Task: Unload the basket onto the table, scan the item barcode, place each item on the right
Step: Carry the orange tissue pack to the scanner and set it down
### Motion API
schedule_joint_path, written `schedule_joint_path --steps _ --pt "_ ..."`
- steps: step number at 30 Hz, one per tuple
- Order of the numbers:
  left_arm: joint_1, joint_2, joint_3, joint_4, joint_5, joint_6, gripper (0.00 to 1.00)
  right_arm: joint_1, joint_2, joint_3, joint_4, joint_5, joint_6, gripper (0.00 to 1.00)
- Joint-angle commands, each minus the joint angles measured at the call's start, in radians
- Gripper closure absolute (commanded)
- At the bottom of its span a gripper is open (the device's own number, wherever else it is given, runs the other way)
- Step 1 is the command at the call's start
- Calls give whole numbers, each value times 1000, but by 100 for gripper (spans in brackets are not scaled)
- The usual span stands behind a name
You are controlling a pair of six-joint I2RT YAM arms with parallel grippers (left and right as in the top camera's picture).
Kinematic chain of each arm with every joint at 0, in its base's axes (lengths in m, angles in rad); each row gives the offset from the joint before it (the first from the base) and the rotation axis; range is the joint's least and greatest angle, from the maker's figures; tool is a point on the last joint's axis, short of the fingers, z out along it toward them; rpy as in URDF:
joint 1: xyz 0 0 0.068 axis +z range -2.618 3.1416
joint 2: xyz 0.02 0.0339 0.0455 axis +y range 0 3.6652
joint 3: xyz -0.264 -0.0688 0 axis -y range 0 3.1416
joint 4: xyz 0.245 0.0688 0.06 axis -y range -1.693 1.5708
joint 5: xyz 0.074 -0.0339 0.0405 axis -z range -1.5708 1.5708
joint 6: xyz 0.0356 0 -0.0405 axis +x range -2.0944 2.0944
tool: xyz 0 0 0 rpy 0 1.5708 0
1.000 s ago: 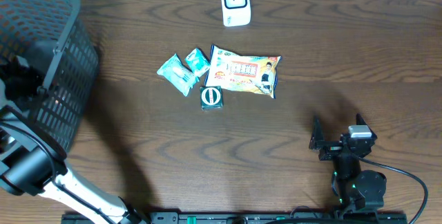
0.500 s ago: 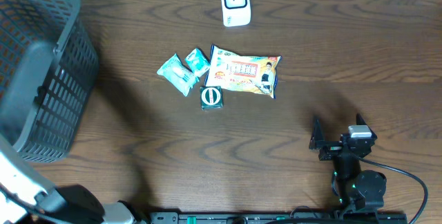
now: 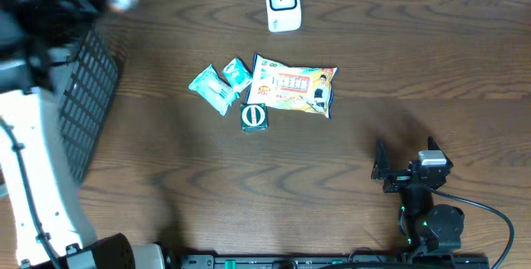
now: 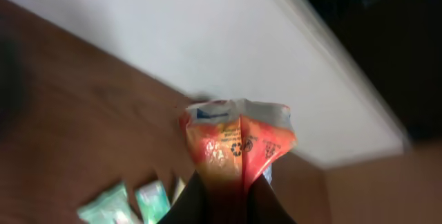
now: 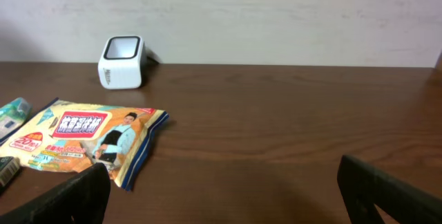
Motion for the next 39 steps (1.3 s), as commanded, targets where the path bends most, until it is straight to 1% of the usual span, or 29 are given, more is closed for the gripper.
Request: schedule_joint_path --steps 1,4,6,9,12,14,18,22,23,26,28,29,32,34,35,37,39 --pt "-125 4 6 -50 -93 106 93 -3 -5 -1 -5 1 -4 1" --pt "-237 17 5 -108 -198 156 93 -3 -5 -1 -5 1 -4 1" --pt "-308 28 5 -166 -297 182 93 -3 -5 -1 -5 1 -4 1" --pt "-411 60 4 -264 -491 196 92 -3 -5 -1 -5 1 -4 1" --pt "-490 108 -7 -312 -602 203 93 -3 -5 -1 -5 1 -4 1" --pt "-532 147 -19 -326 -626 203 92 -3 -5 -1 -5 1 -4 1" --pt "-584 229 -30 -327 -626 203 92 -3 -5 -1 -5 1 -4 1" --pt "-606 320 -30 -327 -626 203 91 -3 -5 -1 -5 1 -4 1" --pt "-608 340 -30 -329 -625 203 89 -3 -5 -1 -5 1 -4 1" --pt "-608 396 -30 -337 -625 203 87 -3 -5 -1 -5 1 -4 1" --pt "-608 425 -30 -348 -625 203 83 -3 -5 -1 -5 1 -4 1" --pt "-608 438 -30 -359 -624 203 75 -3 -5 -1 -5 1 -4 1" --pt "-608 464 -30 -394 -624 203 65 -3 -5 -1 -5 1 -4 1" --pt "-608 470 -30 -420 -615 203 53 -3 -5 -1 -5 1 -4 1" --pt "-608 470 -30 -431 -611 203 50 -3 -5 -1 -5 1 -4 1" --pt "-608 469 -30 -454 -605 203 49 -3 -5 -1 -5 1 -4 1" --pt "-608 469 -30 -480 -602 203 43 -3 -5 -1 -5 1 -4 1"
